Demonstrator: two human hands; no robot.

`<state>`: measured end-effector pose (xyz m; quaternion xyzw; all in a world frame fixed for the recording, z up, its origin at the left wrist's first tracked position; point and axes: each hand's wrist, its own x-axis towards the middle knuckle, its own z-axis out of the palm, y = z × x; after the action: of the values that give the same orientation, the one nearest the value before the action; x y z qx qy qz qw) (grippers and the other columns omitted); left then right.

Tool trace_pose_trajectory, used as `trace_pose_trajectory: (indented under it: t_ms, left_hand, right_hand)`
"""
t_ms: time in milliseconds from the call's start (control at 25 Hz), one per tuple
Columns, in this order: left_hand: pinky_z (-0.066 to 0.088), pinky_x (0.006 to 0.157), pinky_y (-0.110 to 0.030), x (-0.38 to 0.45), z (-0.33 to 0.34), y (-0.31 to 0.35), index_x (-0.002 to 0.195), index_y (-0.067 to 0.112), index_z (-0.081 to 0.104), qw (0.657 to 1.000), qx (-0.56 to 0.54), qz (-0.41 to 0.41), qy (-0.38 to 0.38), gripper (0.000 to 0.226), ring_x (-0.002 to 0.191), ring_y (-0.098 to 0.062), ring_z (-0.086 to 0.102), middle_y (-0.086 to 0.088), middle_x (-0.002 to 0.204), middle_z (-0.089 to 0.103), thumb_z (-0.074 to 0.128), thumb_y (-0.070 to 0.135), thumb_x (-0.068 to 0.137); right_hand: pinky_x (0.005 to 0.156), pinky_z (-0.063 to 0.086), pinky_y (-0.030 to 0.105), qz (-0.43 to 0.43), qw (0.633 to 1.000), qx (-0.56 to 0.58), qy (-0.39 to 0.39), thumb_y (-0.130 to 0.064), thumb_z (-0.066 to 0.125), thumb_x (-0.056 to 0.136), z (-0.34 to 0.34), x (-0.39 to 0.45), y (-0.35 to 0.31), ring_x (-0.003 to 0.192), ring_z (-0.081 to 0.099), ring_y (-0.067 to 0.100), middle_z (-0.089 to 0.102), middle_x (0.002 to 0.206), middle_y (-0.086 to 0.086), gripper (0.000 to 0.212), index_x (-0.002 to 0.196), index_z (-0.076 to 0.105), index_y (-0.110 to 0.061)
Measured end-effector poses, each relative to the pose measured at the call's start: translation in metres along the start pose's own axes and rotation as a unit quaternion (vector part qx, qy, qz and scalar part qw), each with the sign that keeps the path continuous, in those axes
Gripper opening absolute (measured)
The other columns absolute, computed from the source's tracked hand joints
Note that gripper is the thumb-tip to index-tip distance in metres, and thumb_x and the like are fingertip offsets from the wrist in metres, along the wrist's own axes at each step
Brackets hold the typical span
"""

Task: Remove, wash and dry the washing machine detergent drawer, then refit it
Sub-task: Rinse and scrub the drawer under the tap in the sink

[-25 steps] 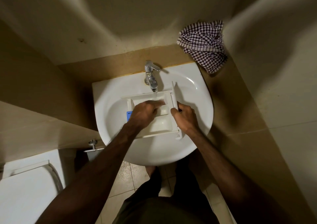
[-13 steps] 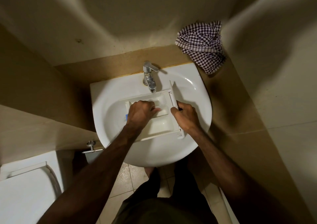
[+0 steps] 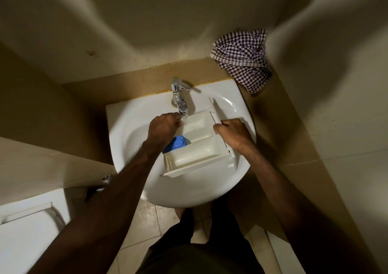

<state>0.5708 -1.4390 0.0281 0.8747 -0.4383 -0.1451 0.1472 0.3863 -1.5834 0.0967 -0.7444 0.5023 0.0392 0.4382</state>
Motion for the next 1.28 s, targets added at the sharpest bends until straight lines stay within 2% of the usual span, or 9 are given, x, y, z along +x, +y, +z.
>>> trace_pose_trajectory:
  t_ms: [360, 440, 560, 640, 840, 1040, 1120, 1200, 1280]
  left_hand:
    - [0.041, 0.072, -0.032, 0.019, 0.004, 0.009, 0.104, 0.013, 0.069, 0.997, -0.025, -0.046, -0.048, 0.053, 0.083, -0.030, 0.062, -0.009, 0.091, 0.068, 0.057, 0.064, 0.094]
    - [0.039, 0.073, -0.031, 0.021, 0.003, -0.001, 0.094, 0.016, 0.065, 0.991, -0.067, -0.030, -0.108, 0.043, 0.084, -0.025, 0.060, -0.004, 0.089, 0.064, 0.062, 0.059, 0.094]
    - [0.048, 0.083, -0.032, 0.020, 0.002, -0.018, 0.115, 0.017, 0.067, 0.962, -0.184, -0.034, -0.196, 0.021, 0.102, -0.025, 0.066, -0.003, 0.112, 0.071, 0.069, 0.031, 0.098]
    - [0.050, 0.085, -0.033, 0.018, 0.003, -0.018, 0.121, 0.015, 0.069, 0.968, -0.183, -0.032, -0.168, 0.026, 0.103, -0.027, 0.067, -0.008, 0.118, 0.073, 0.069, 0.028, 0.098]
    - [0.041, 0.072, -0.031, 0.015, 0.001, 0.002, 0.103, 0.022, 0.078, 0.992, -0.090, -0.082, -0.018, 0.057, 0.079, -0.021, 0.060, -0.003, 0.092, 0.075, 0.065, 0.073, 0.083]
    - [0.053, 0.078, -0.036, 0.017, 0.003, -0.011, 0.113, 0.026, 0.077, 0.980, -0.138, -0.134, -0.048, 0.038, 0.087, -0.022, 0.065, -0.001, 0.106, 0.077, 0.073, 0.054, 0.088]
    - [0.060, 0.086, -0.044, 0.005, 0.006, -0.025, 0.105, 0.027, 0.080, 0.917, -0.362, -0.166, -0.007, 0.018, 0.085, -0.021, 0.068, 0.000, 0.106, 0.078, 0.079, 0.034, 0.089]
    - [0.061, 0.086, -0.047, -0.012, 0.008, -0.024, 0.102, 0.022, 0.080, 0.803, -0.557, -0.211, 0.002, 0.011, 0.084, -0.024, 0.067, -0.006, 0.097, 0.076, 0.077, 0.019, 0.091]
    - [0.061, 0.084, -0.041, -0.023, 0.015, -0.014, 0.101, 0.016, 0.078, 0.766, -0.591, -0.251, 0.001, 0.009, 0.083, -0.022, 0.066, -0.006, 0.089, 0.074, 0.075, 0.021, 0.093]
  right_hand:
    - [0.062, 0.034, 0.032, 0.016, 1.000, 0.013, 0.015, -0.029, 0.065, 0.078, 0.002, 0.002, 0.007, 0.059, 0.045, 0.020, 0.038, 0.042, -0.011, 0.024, 0.067, 0.061, -0.007]
    - [0.061, 0.033, 0.032, 0.014, 1.000, 0.006, 0.012, -0.029, 0.065, 0.076, -0.001, 0.002, 0.012, 0.059, 0.043, 0.020, 0.039, 0.046, -0.010, 0.026, 0.070, 0.061, -0.004]
    - [0.061, 0.034, 0.032, 0.011, 0.999, 0.007, 0.030, -0.030, 0.065, 0.074, -0.003, 0.001, 0.018, 0.058, 0.044, 0.020, 0.042, 0.052, -0.005, 0.027, 0.072, 0.060, -0.004]
    - [0.060, 0.035, 0.032, 0.005, 0.999, 0.017, 0.036, -0.031, 0.065, 0.073, -0.001, 0.001, 0.018, 0.057, 0.043, 0.019, 0.041, 0.051, -0.006, 0.027, 0.072, 0.060, -0.005]
    - [0.062, 0.037, 0.033, 0.009, 0.998, 0.053, 0.039, -0.035, 0.062, 0.070, 0.001, -0.002, 0.016, 0.058, 0.046, 0.018, 0.045, 0.055, -0.002, 0.030, 0.074, 0.063, -0.006]
    - [0.061, 0.037, 0.032, 0.017, 0.998, 0.052, 0.043, -0.034, 0.062, 0.070, -0.008, 0.003, 0.017, 0.055, 0.046, 0.018, 0.045, 0.049, -0.008, 0.023, 0.067, 0.064, -0.011]
    - [0.060, 0.037, 0.030, 0.025, 0.996, 0.068, 0.044, -0.030, 0.064, 0.071, -0.019, 0.005, 0.019, 0.053, 0.047, 0.017, 0.047, 0.047, -0.011, 0.018, 0.059, 0.064, -0.016]
    - [0.055, 0.038, 0.024, 0.028, 0.996, 0.072, 0.042, -0.023, 0.067, 0.076, -0.032, 0.004, 0.019, 0.051, 0.049, 0.014, 0.052, 0.050, -0.009, 0.018, 0.064, 0.069, -0.010]
    - [0.045, 0.035, 0.019, 0.025, 0.997, 0.061, 0.031, -0.019, 0.068, 0.081, -0.042, 0.001, 0.017, 0.045, 0.047, 0.008, 0.053, 0.051, -0.007, 0.019, 0.069, 0.070, -0.003]
